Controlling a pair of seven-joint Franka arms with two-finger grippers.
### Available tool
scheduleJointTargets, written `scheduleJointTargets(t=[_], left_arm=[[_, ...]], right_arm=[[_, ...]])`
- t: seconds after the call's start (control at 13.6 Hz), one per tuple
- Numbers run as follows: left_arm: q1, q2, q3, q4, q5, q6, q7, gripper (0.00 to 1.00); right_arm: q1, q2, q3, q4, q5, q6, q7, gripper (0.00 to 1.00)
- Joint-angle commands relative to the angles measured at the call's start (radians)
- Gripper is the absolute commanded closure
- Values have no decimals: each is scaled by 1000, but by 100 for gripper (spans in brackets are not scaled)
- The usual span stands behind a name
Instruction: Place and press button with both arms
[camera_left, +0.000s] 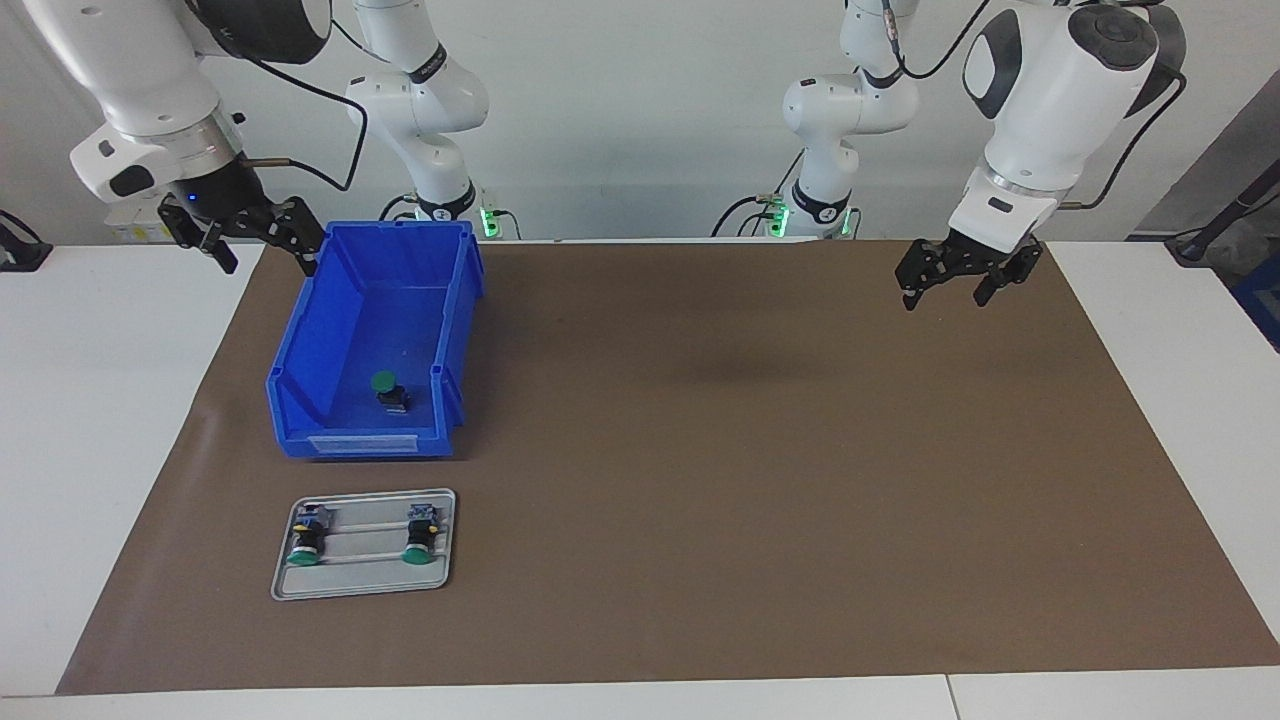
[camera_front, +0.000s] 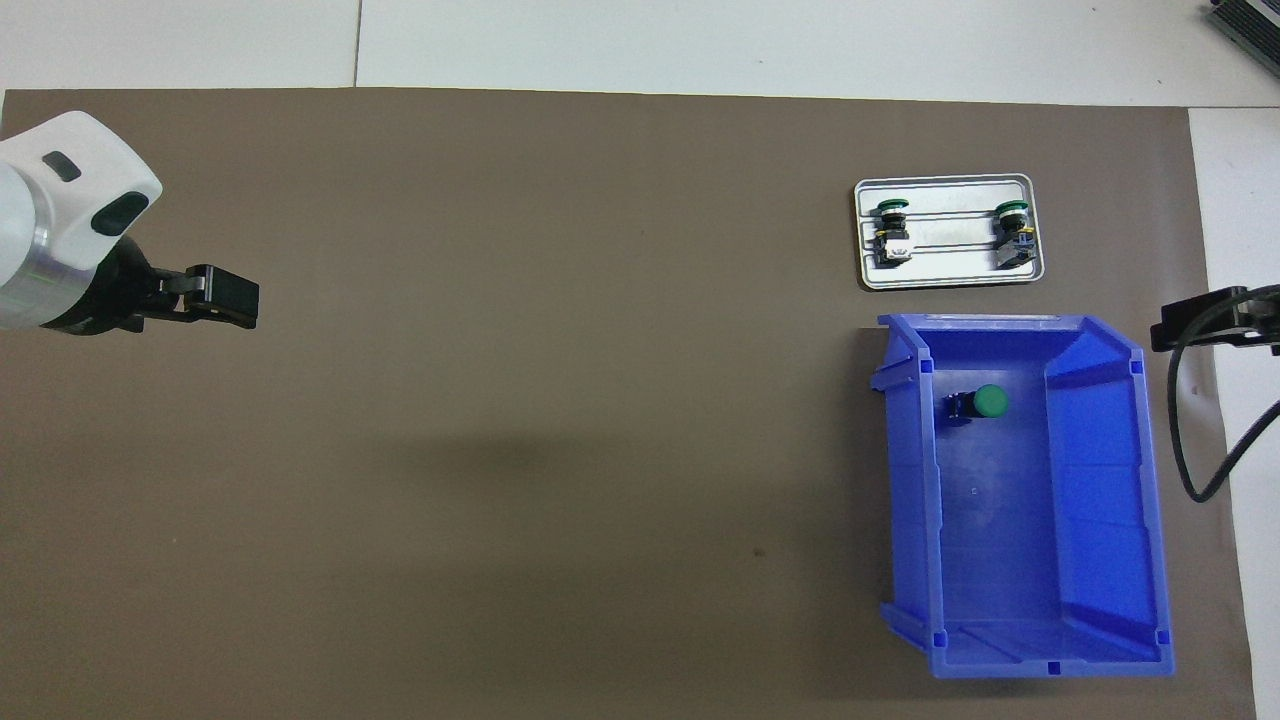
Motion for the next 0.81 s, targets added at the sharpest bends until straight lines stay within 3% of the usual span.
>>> scheduleJointTargets(t=[0.0,0.74], left_arm=[[8,-22,-4,-29,17,16,5,0],[8,-22,-4,-29,17,16,5,0]], right_arm=[[-1,-23,4,-17,-19,4,-57,0],[7,-32,4,-20,-4,-16,-45,0]])
